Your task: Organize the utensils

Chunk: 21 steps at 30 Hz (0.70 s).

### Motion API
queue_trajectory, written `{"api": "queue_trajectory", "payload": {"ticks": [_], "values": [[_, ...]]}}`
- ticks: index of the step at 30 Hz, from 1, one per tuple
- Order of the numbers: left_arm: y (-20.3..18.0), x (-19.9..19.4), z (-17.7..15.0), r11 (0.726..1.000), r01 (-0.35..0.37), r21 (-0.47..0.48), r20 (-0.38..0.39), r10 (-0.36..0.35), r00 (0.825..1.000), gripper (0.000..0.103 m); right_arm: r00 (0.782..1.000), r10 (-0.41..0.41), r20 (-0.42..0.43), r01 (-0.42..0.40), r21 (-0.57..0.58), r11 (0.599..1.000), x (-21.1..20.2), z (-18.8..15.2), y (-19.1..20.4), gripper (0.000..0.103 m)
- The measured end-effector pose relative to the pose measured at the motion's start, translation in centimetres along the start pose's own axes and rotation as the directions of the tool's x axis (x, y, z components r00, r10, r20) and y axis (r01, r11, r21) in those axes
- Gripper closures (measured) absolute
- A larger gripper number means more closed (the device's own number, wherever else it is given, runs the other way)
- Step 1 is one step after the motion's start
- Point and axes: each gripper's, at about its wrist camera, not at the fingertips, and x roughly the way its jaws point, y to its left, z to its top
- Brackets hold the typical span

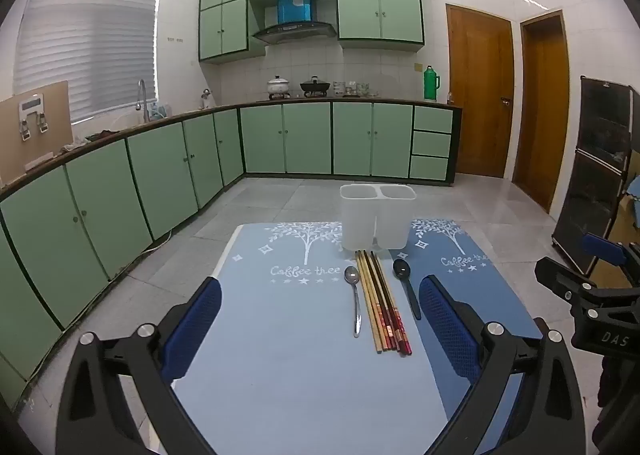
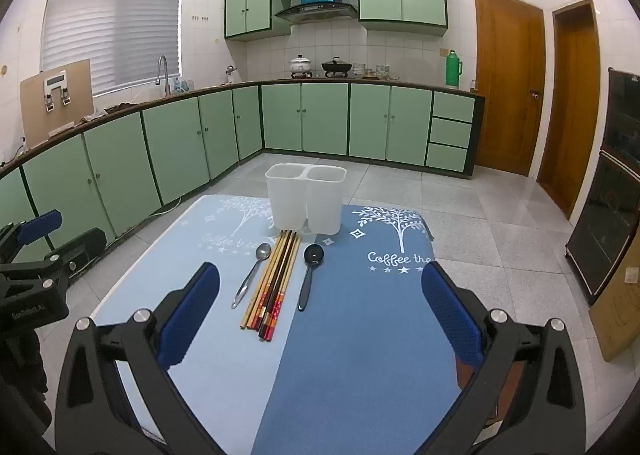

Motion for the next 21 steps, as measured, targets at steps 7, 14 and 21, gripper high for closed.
{"api": "queue_trajectory", "payload": {"ticks": [7,14,21], "values": [[0.59,0.19,0.57,1.000,0.000,-0.014,-0.004,0.000,1.000,0.006,1.000,-0.002,0.000,0.002,0.001,1.000,-0.01,0.01,0.12,0.005],[0.02,-0.12,-0.08,1.000,-0.006,0.006,0.009,0.006,1.000,0.006,1.000,0.002,0.001,-0.002,0.003,1.000,0.10,-0.06,-0.03,0.005],[0.20,-0.24,-0.18,1.000,-0.002,0.003,0.012,0.002,1.000,0.006,1.000,0.001,0.000,-0.001,0.008,1.000,0.37,-0.07,-0.11,0.005]]}}
